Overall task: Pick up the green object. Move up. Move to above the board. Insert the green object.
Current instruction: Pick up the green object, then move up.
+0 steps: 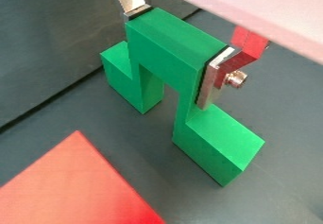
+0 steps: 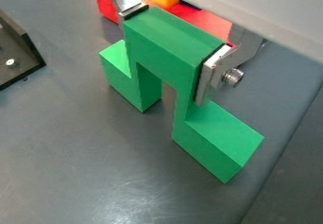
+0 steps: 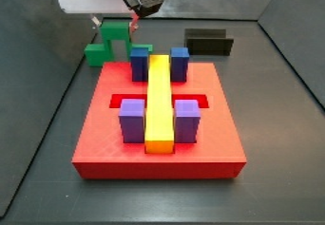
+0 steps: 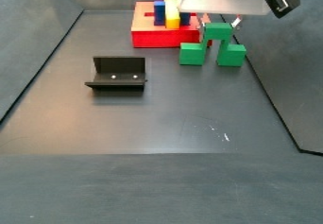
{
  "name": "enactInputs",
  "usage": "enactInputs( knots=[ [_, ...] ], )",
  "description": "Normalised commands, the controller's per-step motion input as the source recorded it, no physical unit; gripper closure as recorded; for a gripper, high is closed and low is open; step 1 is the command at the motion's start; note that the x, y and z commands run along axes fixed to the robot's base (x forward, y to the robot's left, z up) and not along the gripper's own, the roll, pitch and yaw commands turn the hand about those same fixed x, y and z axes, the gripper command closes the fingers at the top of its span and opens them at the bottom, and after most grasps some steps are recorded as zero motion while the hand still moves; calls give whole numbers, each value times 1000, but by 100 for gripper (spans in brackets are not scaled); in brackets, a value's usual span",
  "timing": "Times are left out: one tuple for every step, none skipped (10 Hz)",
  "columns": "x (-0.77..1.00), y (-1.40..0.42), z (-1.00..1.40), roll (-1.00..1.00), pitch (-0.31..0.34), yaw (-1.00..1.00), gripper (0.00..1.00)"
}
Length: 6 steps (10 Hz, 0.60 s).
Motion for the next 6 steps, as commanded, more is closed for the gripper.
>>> enactInputs(
  knots=[
    [0, 0, 0, 0, 0, 0, 100],
    [0, 0, 0, 0, 0, 0, 100],
    [0, 0, 833, 0, 0, 0, 100],
    [-55, -77, 796, -4, 27, -26, 100],
    [-89, -55, 629, -12, 52, -9, 100],
    [-55, -30, 356, -32, 28, -4, 100]
  ],
)
